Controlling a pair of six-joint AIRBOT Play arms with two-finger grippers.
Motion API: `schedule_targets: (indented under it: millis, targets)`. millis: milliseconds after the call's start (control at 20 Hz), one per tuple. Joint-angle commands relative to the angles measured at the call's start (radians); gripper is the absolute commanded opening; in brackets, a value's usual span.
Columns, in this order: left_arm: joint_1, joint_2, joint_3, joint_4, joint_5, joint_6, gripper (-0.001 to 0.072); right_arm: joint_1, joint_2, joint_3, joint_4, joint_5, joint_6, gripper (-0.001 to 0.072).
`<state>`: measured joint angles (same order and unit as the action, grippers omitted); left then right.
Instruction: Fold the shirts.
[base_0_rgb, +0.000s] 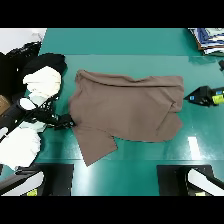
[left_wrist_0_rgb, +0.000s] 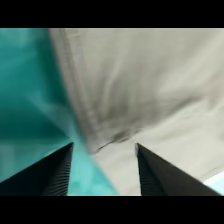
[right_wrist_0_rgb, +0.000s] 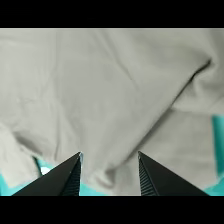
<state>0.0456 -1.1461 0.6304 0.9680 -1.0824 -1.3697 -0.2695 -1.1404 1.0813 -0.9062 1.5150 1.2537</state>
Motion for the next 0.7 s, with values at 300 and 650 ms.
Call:
schedule_targets:
  millis: [300,650]
  targets:
    - [0.000,0.011,-0.003,-0.177,0.136,0.072,0.0025,-0.178,0.187,-0.401,-0.185,-0.054,0.031,0.0408]
    - [0.000,0.013,0.088,-0.174,0.102,0.095,0.0025,-0.111,0.080,-0.595,-0.079,-0.235,0.031,0.0407]
